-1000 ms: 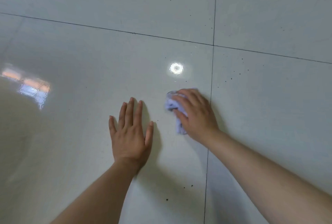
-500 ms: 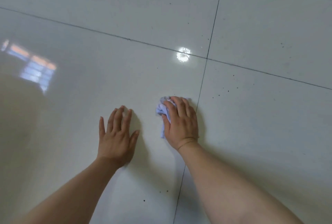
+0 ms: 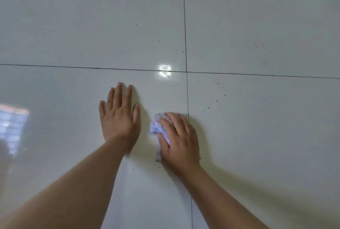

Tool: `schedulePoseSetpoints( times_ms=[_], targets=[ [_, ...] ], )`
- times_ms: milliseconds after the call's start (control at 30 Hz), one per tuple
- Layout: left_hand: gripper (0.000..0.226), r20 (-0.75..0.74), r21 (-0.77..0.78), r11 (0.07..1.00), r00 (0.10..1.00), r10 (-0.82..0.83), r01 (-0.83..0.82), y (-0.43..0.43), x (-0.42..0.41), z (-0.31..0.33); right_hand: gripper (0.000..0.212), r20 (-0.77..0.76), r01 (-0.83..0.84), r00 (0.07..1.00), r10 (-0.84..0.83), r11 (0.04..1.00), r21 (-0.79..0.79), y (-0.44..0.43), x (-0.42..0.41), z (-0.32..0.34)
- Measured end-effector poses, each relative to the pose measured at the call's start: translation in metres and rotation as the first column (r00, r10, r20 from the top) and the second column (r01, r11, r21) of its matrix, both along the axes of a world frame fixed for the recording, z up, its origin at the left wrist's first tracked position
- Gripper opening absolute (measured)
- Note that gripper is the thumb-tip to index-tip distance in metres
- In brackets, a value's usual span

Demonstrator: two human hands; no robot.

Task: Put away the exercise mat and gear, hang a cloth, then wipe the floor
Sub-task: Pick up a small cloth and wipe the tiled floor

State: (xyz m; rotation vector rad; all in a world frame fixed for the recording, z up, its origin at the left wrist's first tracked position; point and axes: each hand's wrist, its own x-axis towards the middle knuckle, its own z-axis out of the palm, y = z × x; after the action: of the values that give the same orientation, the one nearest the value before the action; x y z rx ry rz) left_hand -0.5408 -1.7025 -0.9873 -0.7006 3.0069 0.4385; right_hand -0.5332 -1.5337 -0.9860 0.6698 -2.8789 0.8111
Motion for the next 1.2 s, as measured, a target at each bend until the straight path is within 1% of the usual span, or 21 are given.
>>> schedulePoseSetpoints(
  times_ms=[67, 133, 233, 300, 367, 400, 500, 533, 567, 633, 667, 733, 767, 800, 833, 867, 933, 967, 1000, 1067, 1200],
  targets=[
    [0.06, 0.002, -0.003, 1.0, 1.0, 0.008, -0.008, 0.001, -0.001, 0.001, 0.035, 0.008, 0.209, 0.978, -0.209, 0.978, 0.025, -0.002, -0.03, -0.001],
    [0.061, 0.016, -0.006, 1.0, 1.0, 0.011, -0.011, 0.002, -0.001, 0.002, 0.036, 0.001, 0.301, 0.954, -0.301, 0.953, 0.035, -0.011, -0.071, -0.002],
    [0.06, 0.014, -0.014, 1.0, 1.0, 0.017, -0.017, 0.001, -0.001, 0.001, 0.03, -0.049, 0.27, 0.962, -0.267, 0.961, 0.064, -0.031, -0.098, -0.004],
    [0.058, 0.014, -0.008, 1.0, 1.0, 0.013, -0.013, 0.002, -0.003, 0.002, 0.027, -0.1, 0.166, 0.982, -0.159, 0.984, 0.064, -0.031, -0.085, -0.004],
    [0.058, 0.012, -0.008, 1.0, 1.0, 0.009, -0.009, 0.002, -0.004, 0.002, 0.027, -0.127, 0.079, 0.989, -0.078, 0.997, 0.008, -0.017, -0.07, -0.003],
    [0.058, 0.016, -0.009, 1.0, 1.0, 0.007, -0.006, 0.002, -0.004, 0.002, 0.027, -0.124, 0.098, 0.987, -0.098, 0.995, -0.006, -0.007, -0.068, -0.004],
    [0.058, 0.014, -0.011, 1.0, 1.0, 0.015, -0.015, 0.002, -0.002, 0.003, 0.028, -0.094, 0.329, 0.94, -0.327, 0.944, 0.005, 0.006, -0.097, -0.007],
    [0.058, 0.012, -0.013, 1.0, 1.0, 0.019, -0.018, 0.002, -0.001, 0.003, 0.028, -0.079, 0.38, 0.923, -0.377, 0.925, 0.011, 0.0, -0.113, -0.008],
    [0.058, 0.011, -0.014, 1.0, 1.0, 0.019, -0.019, 0.002, -0.001, 0.003, 0.026, -0.064, 0.395, 0.917, -0.394, 0.918, 0.013, -0.008, -0.13, -0.008],
    [0.058, 0.009, -0.014, 1.0, 1.0, 0.016, -0.016, 0.002, -0.002, 0.002, 0.024, -0.053, 0.341, 0.939, -0.341, 0.94, -0.007, -0.027, -0.156, -0.005],
    [0.058, 0.01, -0.013, 1.0, 1.0, 0.015, -0.015, 0.002, -0.002, 0.002, 0.024, -0.06, 0.276, 0.959, -0.277, 0.961, -0.017, -0.036, -0.16, -0.003],
    [0.058, 0.01, -0.014, 1.0, 1.0, 0.015, -0.015, 0.002, -0.003, 0.002, 0.027, -0.08, 0.078, 0.994, -0.079, 0.997, -0.01, -0.042, -0.15, 0.0],
    [0.059, 0.01, -0.015, 1.0, 1.0, 0.016, -0.016, 0.003, -0.003, 0.002, 0.03, -0.085, -0.019, 0.996, 0.019, 1.0, 0.004, -0.037, -0.14, 0.001],
    [0.059, 0.008, -0.017, 1.0, 1.0, 0.017, -0.017, 0.003, -0.002, 0.002, 0.032, -0.087, -0.069, 0.994, 0.07, 0.997, 0.018, -0.028, -0.13, -0.001],
    [0.059, 0.007, -0.016, 1.0, 1.0, 0.018, -0.017, 0.003, -0.003, 0.003, 0.033, -0.086, -0.055, 0.995, 0.058, 0.998, 0.027, -0.015, -0.125, -0.003],
    [0.059, 0.008, -0.013, 1.0, 1.0, 0.019, -0.019, 0.004, -0.003, 0.003, 0.033, -0.083, 0.021, 0.996, -0.018, 0.999, 0.029, -0.003, -0.125, -0.004],
    [0.058, 0.014, -0.014, 1.0, 1.0, 0.024, -0.024, 0.004, -0.003, 0.002, 0.033, -0.059, 0.262, 0.964, -0.261, 0.965, 0.004, 0.012, -0.141, -0.005],
    [0.058, 0.013, -0.016, 1.0, 1.0, 0.027, -0.026, 0.005, -0.003, 0.002, 0.032, -0.044, 0.349, 0.936, -0.349, 0.937, -0.006, 0.013, -0.151, -0.005],
    [0.058, 0.01, -0.018, 0.999, 1.0, 0.027, -0.027, 0.005, -0.003, 0.002, 0.031, -0.035, 0.388, 0.921, -0.388, 0.922, -0.006, 0.011, -0.157, -0.004],
    [0.058, 0.004, -0.019, 1.0, 1.0, 0.025, -0.025, 0.004, -0.004, 0.003, 0.029, -0.041, 0.341, 0.939, -0.341, 0.94, -0.01, 0.006, -0.155, -0.002],
    [0.059, 0.005, -0.023, 0.999, 1.0, 0.026, -0.025, 0.004, -0.003, 0.003, 0.031, -0.044, 0.114, 0.993, -0.114, 0.994, -0.007, 0.041, -0.127, -0.002]
  ],
)
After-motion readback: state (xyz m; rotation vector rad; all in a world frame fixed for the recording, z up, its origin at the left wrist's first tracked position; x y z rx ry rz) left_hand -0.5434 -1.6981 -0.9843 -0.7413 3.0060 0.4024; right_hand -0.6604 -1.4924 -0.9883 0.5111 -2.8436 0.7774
